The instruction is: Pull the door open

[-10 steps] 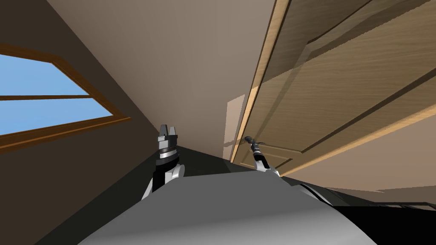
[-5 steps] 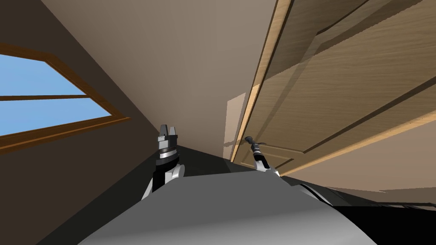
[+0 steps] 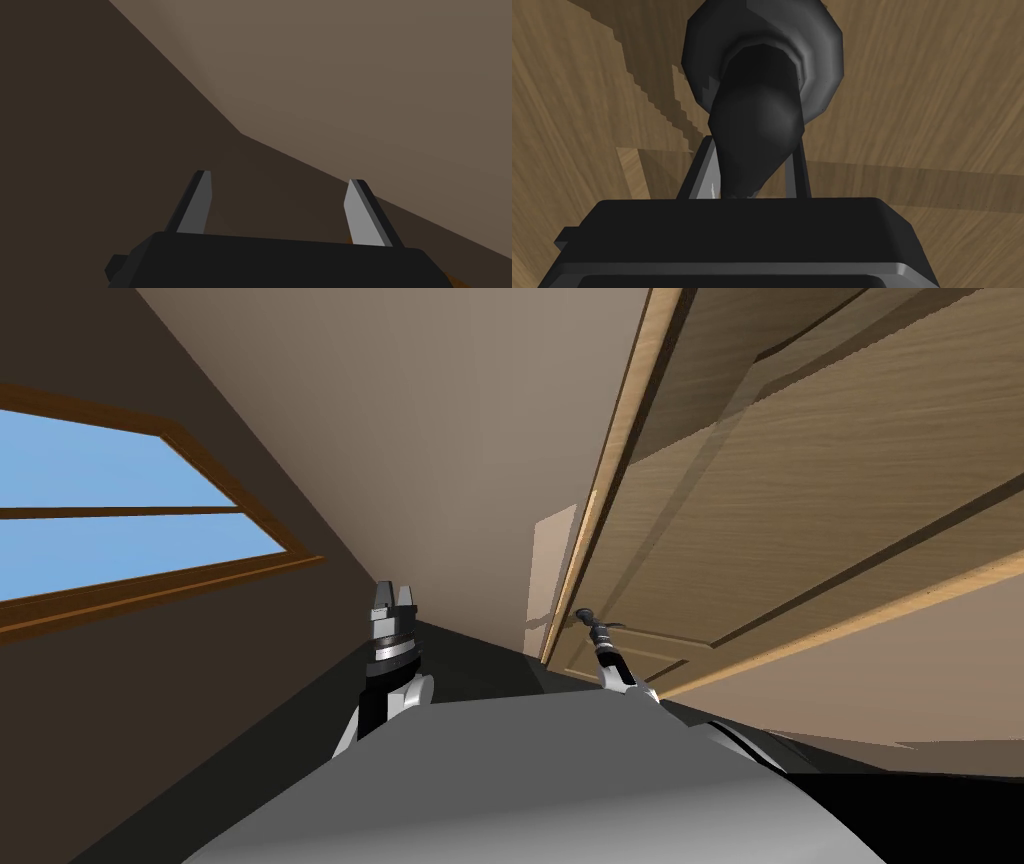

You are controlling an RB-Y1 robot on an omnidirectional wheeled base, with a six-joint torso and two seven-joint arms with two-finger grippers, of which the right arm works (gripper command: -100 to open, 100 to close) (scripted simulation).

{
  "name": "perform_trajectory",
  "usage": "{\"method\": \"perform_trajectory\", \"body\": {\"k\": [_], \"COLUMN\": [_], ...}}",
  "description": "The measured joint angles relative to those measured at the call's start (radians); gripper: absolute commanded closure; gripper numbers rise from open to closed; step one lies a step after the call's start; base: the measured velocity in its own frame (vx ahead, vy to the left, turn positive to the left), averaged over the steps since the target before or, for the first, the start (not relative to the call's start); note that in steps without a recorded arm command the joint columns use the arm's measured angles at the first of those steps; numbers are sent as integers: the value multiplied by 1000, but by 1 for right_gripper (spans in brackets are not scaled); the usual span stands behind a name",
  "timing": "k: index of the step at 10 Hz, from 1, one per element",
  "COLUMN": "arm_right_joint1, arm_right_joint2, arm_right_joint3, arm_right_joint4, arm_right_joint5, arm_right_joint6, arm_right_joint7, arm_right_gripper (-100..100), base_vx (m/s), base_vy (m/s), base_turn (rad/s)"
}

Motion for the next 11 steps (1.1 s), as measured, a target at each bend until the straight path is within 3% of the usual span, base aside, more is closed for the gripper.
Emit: {"method": "perform_trajectory", "body": {"k": [5, 8, 11], "arm_right_joint1": [31, 49, 65], "arm_right_joint2": [-40, -52, -83], "arm_right_joint3": [68, 94, 132], "arm_right_joint4": [-21, -33, -46], "arm_right_joint5": [17, 22, 24], "arm_right_joint6": [-19, -25, -54], "arm_right_joint7": [-62, -82, -113], "arm_right_gripper": [100, 100, 100], "base_vx": [-246, -166, -228], "base_vy": [-54, -31, -54], "base_turn": [135, 96, 104]}}
